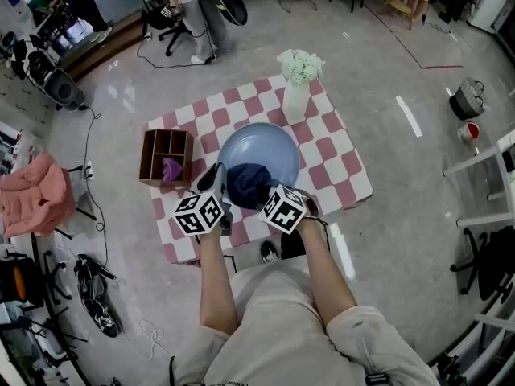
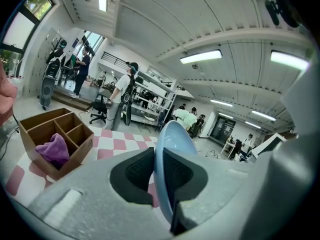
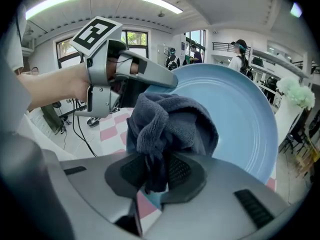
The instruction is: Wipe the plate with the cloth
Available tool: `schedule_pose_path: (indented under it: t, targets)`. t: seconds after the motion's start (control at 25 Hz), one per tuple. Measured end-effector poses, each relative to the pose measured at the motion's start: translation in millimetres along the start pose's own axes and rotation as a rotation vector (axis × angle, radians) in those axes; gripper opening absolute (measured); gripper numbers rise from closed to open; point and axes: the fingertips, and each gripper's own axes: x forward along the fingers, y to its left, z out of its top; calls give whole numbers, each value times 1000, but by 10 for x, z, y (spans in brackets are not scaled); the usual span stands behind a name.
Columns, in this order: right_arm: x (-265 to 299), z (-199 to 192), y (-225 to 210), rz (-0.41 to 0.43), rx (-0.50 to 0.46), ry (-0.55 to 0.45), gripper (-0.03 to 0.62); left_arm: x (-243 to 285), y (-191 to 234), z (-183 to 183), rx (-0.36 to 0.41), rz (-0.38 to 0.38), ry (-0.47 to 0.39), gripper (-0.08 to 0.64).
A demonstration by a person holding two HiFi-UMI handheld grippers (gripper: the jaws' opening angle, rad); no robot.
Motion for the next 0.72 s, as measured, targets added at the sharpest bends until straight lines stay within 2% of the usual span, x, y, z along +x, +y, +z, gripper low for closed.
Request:
schedule_pose_path:
  t: [0.2, 0.48, 0.72]
  targets:
    - [-19, 184, -4, -18, 2, -54, 74, -1, -136, -51, 27, -30, 24, 35]
    - [-26, 300, -126, -66, 67, -145, 74, -26, -187, -79, 47, -55, 35, 37]
    - [-81, 361, -349, -146, 174, -221, 74, -79, -183, -32, 59, -62, 29, 38]
